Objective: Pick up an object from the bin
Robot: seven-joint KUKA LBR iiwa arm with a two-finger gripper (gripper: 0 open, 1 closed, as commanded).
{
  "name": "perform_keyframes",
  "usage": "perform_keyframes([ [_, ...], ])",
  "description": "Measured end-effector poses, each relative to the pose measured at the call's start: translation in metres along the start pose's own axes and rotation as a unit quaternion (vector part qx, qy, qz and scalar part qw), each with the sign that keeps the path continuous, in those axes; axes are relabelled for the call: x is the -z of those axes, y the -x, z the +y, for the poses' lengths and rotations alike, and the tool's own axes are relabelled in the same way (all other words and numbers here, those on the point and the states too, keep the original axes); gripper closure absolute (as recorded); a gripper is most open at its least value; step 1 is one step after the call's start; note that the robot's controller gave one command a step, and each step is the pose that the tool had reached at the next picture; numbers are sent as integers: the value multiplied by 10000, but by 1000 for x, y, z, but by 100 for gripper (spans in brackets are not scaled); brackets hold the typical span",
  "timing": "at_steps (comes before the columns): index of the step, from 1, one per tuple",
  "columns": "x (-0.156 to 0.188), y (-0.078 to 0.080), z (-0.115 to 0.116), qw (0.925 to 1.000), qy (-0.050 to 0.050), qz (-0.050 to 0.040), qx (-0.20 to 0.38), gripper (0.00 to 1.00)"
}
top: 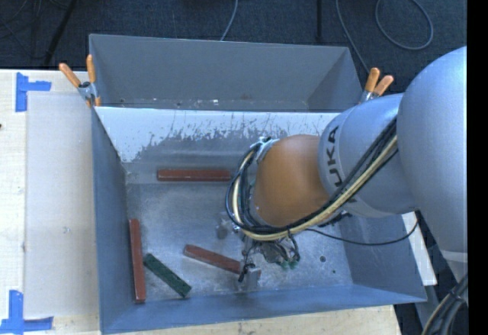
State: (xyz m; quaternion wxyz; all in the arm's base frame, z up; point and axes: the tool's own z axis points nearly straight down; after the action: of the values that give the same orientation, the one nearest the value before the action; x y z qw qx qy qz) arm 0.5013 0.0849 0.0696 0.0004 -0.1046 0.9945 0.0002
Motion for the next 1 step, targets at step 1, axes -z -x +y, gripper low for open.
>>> perform_keyframes([
  [1, 0, 0, -1, 10000, 2, 3, -21, 100],
])
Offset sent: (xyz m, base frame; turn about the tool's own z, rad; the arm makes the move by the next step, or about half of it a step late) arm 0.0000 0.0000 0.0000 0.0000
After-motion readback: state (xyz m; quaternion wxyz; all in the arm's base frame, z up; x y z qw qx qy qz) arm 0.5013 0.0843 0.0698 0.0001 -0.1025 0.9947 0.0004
